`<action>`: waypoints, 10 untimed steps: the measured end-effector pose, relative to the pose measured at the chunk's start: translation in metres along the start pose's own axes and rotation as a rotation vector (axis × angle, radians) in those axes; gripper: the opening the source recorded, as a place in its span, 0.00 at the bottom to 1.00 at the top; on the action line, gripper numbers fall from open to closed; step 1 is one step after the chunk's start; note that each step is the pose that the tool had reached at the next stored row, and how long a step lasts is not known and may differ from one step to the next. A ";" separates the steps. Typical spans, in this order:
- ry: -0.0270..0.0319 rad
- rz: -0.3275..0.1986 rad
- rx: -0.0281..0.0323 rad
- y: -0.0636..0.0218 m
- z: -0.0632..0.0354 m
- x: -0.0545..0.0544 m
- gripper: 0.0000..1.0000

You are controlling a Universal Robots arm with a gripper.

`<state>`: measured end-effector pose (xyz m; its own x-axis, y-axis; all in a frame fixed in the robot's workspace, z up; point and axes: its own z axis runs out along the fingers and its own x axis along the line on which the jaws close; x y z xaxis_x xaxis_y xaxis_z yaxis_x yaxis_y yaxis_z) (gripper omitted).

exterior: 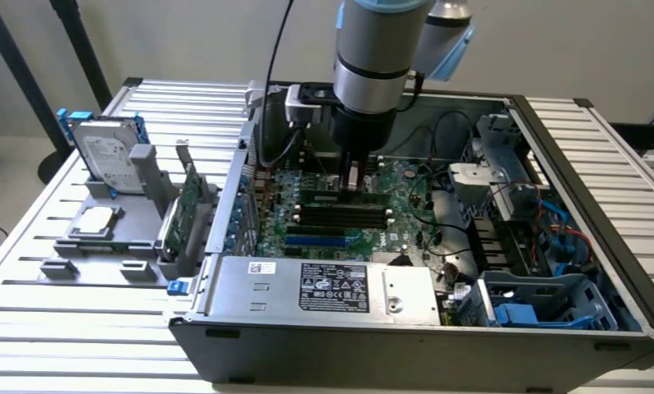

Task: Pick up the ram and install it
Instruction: 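Insert the ram into the slot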

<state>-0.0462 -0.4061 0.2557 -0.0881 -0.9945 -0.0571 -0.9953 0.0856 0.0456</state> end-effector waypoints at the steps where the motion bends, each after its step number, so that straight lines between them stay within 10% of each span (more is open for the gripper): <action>1: 0.0015 0.000 0.0011 -0.0002 0.0035 0.000 0.14; 10: 0.0206 0.001 0.0098 -0.0007 0.0140 0.001 0.14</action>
<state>-0.0462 -0.4061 0.2417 -0.0880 -0.9955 -0.0366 -0.9956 0.0867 0.0358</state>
